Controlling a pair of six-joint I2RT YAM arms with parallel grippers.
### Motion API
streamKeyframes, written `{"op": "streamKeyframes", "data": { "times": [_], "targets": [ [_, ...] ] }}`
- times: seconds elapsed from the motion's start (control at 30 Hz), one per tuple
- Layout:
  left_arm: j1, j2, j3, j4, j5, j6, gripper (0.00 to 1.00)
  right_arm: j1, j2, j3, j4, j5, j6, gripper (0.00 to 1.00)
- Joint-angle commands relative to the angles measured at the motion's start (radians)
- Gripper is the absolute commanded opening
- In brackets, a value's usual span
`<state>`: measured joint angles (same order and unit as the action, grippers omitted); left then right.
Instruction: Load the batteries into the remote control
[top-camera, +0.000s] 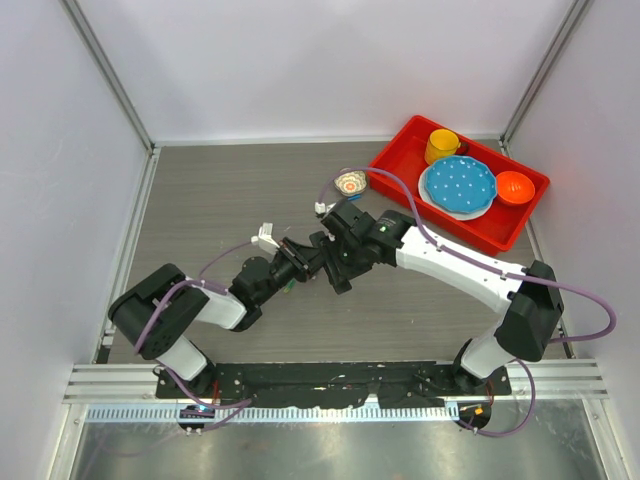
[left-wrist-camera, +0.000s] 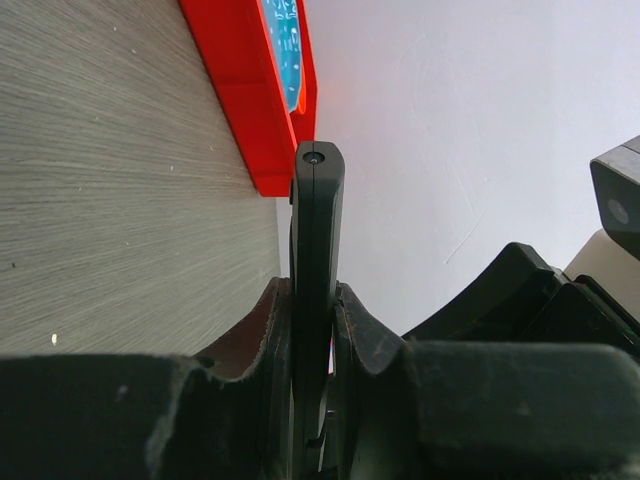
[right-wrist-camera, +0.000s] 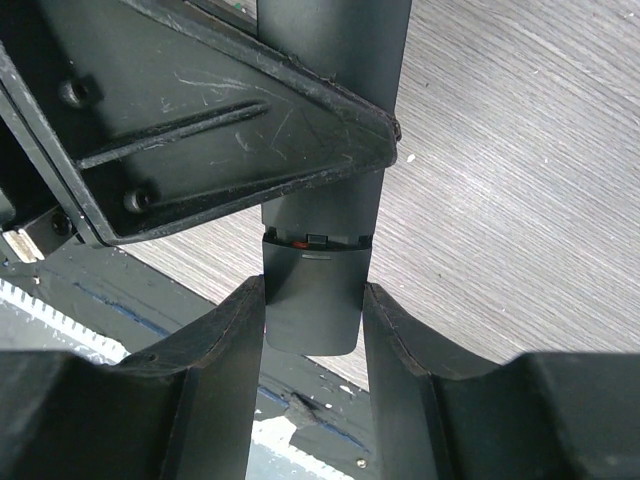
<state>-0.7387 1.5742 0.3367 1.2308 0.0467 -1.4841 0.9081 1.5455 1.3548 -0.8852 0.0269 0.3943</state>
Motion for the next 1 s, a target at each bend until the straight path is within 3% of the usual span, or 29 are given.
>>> {"op": "streamKeyframes", "data": {
  "times": [0.0, 0.97],
  "targets": [
    [-0.017, -0.062, 0.03, 0.315, 0.025, -0.031, 0.0, -0.015, 0.011, -0.017, 0.018, -0.007, -0.011, 0.23],
    [-0.079, -0.102, 0.031, 0.315, 0.021, -0.031, 0.0, -0.055, 0.008, -0.016, 0.02, -0.009, -0.026, 0.23]
  ]
}}
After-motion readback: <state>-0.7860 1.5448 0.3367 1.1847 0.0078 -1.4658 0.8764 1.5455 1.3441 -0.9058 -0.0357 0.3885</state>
